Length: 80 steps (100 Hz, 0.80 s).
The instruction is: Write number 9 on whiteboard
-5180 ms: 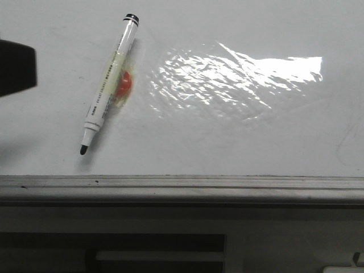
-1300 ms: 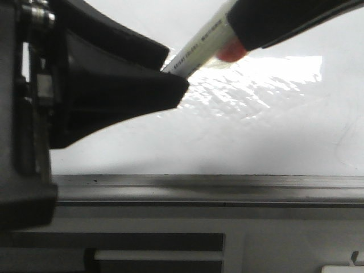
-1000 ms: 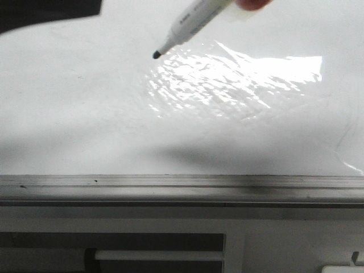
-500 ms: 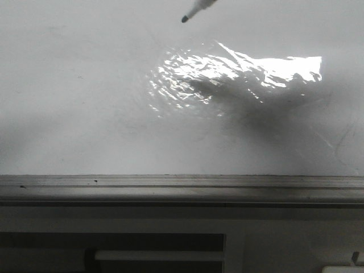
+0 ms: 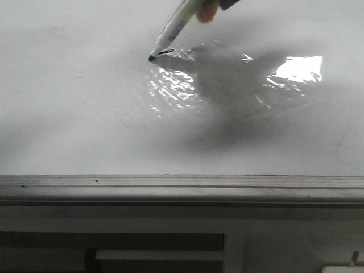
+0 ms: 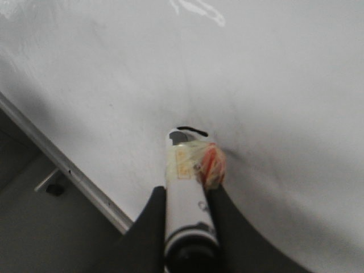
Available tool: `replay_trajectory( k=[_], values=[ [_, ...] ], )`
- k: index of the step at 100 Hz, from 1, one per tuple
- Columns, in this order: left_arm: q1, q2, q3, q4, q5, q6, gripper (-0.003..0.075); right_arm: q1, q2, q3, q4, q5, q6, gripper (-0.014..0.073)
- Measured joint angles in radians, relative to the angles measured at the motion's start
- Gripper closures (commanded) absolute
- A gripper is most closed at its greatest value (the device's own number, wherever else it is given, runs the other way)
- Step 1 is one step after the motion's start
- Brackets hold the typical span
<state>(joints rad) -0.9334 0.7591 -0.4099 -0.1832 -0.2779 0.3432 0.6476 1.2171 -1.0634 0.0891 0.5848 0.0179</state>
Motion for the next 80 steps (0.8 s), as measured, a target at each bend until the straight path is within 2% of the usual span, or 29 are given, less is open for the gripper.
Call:
replay_trajectory(
  k=[21, 37, 80],
  values=[
    [0.000, 0.000, 0.000, 0.000, 0.001, -0.001, 0.0457, 0.013, -0.018, 0.000, -0.026, 0.107, 0.000, 0.0643],
    [0.000, 0.000, 0.000, 0.000, 0.001, -0.001, 0.0457, -0.016, -0.058, 0.000, -0.060, 0.085, 0.000, 0.0643],
    [0.000, 0.000, 0.000, 0.000, 0.001, -0.001, 0.0457, -0.030, -0.059, 0.021, -0.038, 0.080, 0.002, 0.0643]
  ],
)
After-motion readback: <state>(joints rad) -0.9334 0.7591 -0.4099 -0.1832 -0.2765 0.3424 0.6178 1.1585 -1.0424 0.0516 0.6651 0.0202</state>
